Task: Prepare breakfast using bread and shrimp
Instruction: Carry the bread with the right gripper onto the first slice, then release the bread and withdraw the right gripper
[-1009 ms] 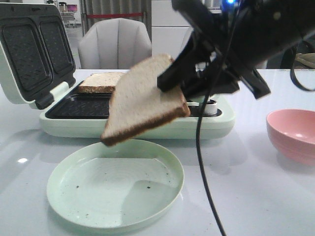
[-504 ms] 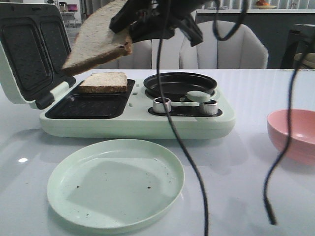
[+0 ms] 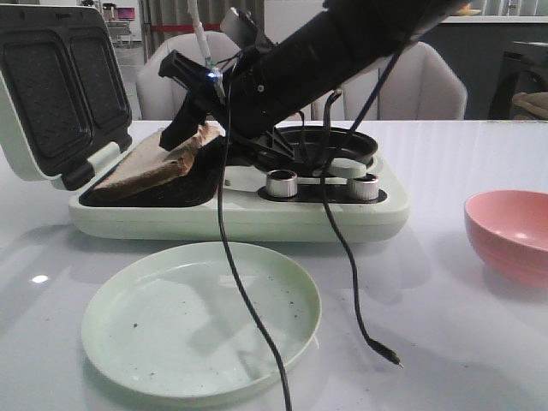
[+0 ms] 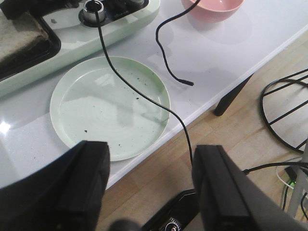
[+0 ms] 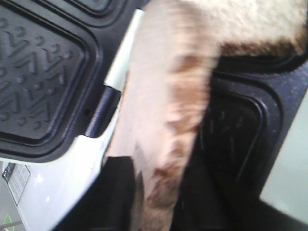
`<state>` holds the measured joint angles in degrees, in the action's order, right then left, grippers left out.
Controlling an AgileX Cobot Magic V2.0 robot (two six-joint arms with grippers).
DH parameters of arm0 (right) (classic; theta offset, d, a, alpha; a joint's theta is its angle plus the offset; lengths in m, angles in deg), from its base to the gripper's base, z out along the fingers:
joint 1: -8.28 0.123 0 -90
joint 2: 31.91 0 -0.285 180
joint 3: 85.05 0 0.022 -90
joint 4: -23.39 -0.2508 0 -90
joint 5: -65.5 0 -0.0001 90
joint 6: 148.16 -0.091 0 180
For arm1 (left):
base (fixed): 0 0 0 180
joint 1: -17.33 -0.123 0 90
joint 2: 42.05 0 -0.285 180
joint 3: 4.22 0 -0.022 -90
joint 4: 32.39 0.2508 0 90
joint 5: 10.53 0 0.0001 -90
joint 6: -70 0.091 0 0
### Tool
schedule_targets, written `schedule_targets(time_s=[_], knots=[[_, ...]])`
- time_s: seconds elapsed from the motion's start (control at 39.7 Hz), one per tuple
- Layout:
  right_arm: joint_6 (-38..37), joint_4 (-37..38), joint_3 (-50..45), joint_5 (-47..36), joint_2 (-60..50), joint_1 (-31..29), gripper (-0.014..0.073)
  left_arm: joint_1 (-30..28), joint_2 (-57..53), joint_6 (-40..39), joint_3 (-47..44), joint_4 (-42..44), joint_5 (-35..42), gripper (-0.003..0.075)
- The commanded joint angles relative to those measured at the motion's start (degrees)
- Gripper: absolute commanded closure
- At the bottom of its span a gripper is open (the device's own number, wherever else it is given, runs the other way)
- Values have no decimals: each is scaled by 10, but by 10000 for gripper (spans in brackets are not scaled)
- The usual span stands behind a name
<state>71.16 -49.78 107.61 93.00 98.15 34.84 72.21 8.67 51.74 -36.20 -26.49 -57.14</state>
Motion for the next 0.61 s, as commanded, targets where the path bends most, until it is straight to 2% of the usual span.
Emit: schedule_targets(time_s=[0.0,0.1,0.25,0.33,0.38,0.45,0.58], knots=[[8,-27,25,19,-41,-8,22,5,-2,1,16,6,41,285],[8,1,25,36,-58,-23,26,5,-2,1,16,6,41,285],[-4,130,25,91,-133,-38,28,5,-2,1,16,6,41,285],[-71,253,25,123,-190,-28,78,5,-2,1,16,6,41,285],[-138,361,25,151,-230,-16,135,5,-2,1,16,6,41,285],[-222,466,24,182,-266,1,172,5,-2,1,16,6,41,285],[-329,606,1,217,-322,35,181,5,-2,1,16,6,41,285]])
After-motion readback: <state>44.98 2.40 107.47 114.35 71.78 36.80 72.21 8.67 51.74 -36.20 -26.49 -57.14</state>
